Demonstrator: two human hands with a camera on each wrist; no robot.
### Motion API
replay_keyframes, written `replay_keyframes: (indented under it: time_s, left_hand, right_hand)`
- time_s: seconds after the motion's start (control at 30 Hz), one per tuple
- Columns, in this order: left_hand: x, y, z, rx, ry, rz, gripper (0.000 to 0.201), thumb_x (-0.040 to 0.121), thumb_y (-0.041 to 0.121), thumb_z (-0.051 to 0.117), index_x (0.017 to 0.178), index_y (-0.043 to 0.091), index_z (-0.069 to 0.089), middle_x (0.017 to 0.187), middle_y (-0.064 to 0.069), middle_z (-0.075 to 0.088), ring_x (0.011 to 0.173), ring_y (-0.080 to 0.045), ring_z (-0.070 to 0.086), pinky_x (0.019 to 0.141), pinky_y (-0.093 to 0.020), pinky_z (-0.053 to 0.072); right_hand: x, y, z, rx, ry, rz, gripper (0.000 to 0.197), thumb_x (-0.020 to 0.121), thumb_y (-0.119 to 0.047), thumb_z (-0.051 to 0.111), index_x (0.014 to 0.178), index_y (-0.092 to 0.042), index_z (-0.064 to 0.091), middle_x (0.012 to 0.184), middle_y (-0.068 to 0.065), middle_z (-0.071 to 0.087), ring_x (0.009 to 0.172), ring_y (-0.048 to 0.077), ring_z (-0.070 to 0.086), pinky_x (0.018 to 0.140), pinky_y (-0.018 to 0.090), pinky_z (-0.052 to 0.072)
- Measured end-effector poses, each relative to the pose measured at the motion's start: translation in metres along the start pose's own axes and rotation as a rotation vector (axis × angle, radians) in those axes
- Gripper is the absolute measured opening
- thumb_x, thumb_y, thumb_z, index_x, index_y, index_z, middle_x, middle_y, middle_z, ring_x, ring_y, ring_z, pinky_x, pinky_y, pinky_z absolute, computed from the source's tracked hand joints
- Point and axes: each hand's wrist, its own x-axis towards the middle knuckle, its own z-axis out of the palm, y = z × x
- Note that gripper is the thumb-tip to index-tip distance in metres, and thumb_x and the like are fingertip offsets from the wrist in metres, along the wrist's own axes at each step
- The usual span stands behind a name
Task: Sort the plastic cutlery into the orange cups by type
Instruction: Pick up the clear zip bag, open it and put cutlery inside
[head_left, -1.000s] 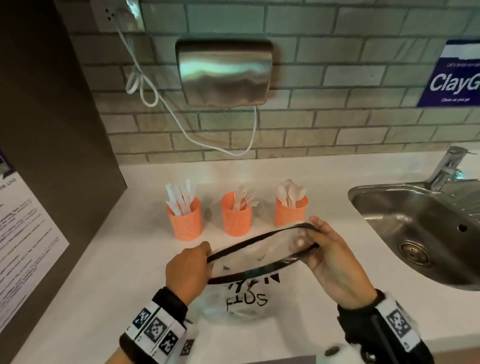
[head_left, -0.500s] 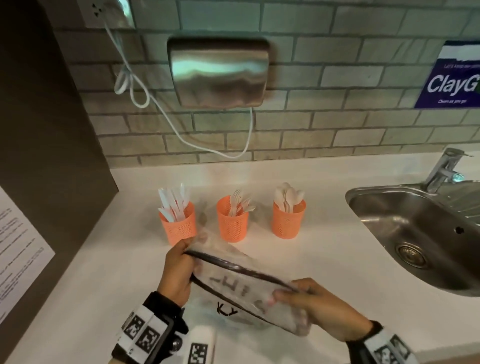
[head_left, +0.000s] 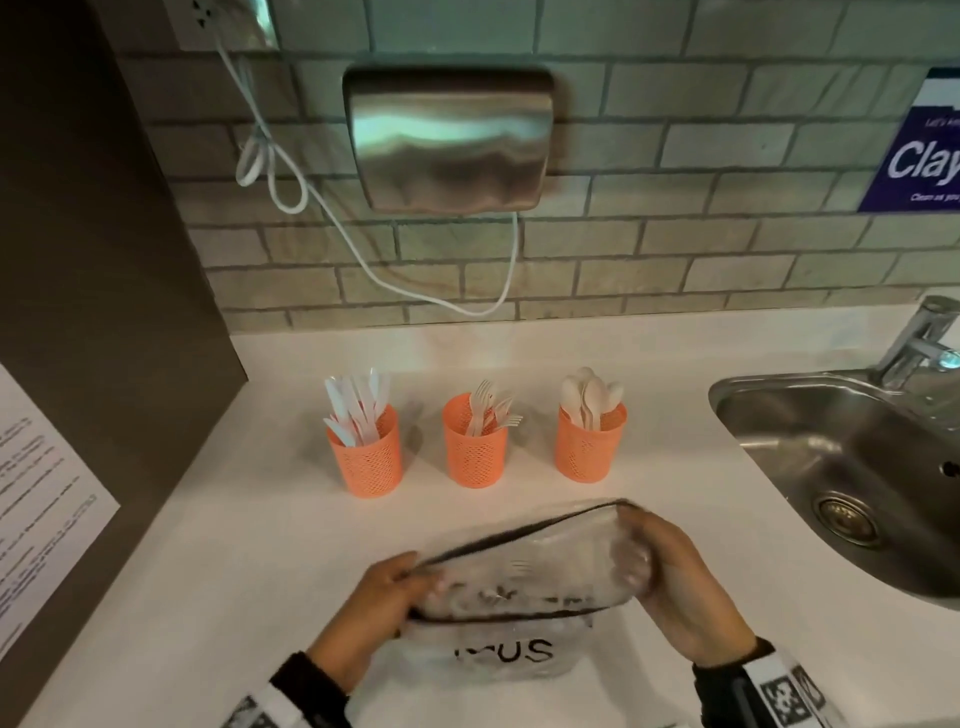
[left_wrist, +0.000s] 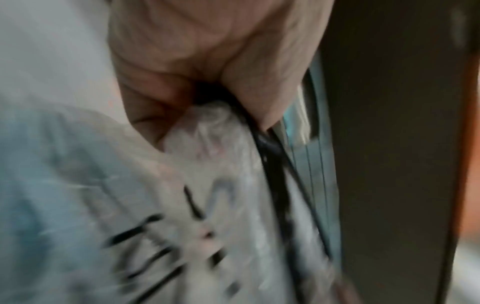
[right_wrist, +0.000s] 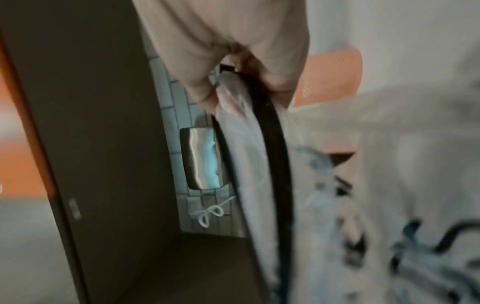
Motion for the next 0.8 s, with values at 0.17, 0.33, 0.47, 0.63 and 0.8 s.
replay_keyframes:
  time_s: [0.17, 0.33, 0.47, 0.63, 0.8]
  left_hand:
    - [0.000, 0.018, -0.014, -0.708, -0.188, -0.228, 0.021, 0.084, 0.001, 0.043, 0.085, 0.000, 0.063, 0.068, -0.014, 0.069, 0.055, -0.022, 0.068, 0.046, -0.033, 0.057]
    - [0.016, -0.003, -0.003, -0.820, -0.091, -0.266, 0.015, 0.086, 0.007, 0.048, 0.072, 0.003, 0.053, 0.056, -0.012, 0.053, 0.041, -0.017, 0.051, 0.041, -0.023, 0.048]
    - [0.026, -0.025, -0.017, -0.458, -0.275, -0.246, 0.024, 0.072, 0.015, 0.072, 0.092, 0.006, 0.060, 0.064, -0.007, 0.043, 0.042, -0.008, 0.038, 0.041, -0.018, 0.034]
    - [0.006, -0.020, -0.020, 0.161, -0.699, -0.099, 0.033, 0.084, 0.045, 0.059, 0.072, 0.016, 0.065, 0.042, 0.008, 0.056, 0.037, -0.001, 0.048, 0.046, -0.011, 0.039]
    - [0.014, -0.027, -0.023, -0.239, -0.525, -0.273, 0.055, 0.080, 0.052, 0.049, 0.052, 0.006, 0.059, 0.043, -0.005, 0.054, 0.046, -0.014, 0.054, 0.064, -0.022, 0.049]
  right_hand:
    - [-0.021, 0.015, -0.003, -0.835, -0.376, -0.090, 0.024, 0.062, -0.031, 0.084, 0.069, -0.021, 0.064, 0.059, -0.017, 0.060, 0.062, -0.008, 0.053, 0.059, 0.009, 0.038]
    - [-0.029, 0.019, 0.001, -0.957, -0.550, 0.092, 0.036, 0.081, -0.035, 0.068, 0.049, -0.025, 0.055, 0.036, -0.017, 0.045, 0.040, -0.004, 0.044, 0.053, 0.017, 0.029]
    - [-0.007, 0.018, -0.023, -0.272, -0.312, 0.307, 0.036, 0.044, -0.036, 0.089, 0.061, -0.010, 0.071, 0.061, 0.003, 0.065, 0.052, 0.010, 0.060, 0.051, 0.023, 0.049]
    - [0.011, 0.025, -0.025, 0.271, -0.162, 0.418, 0.053, 0.031, -0.008, 0.092, 0.077, 0.003, 0.070, 0.084, 0.022, 0.070, 0.072, 0.030, 0.071, 0.067, 0.041, 0.060]
    - [0.023, 0.040, -0.031, 0.384, -0.042, 0.559, 0.040, 0.048, -0.006, 0.083, 0.080, -0.010, 0.060, 0.078, 0.011, 0.067, 0.069, 0.023, 0.064, 0.070, 0.035, 0.052]
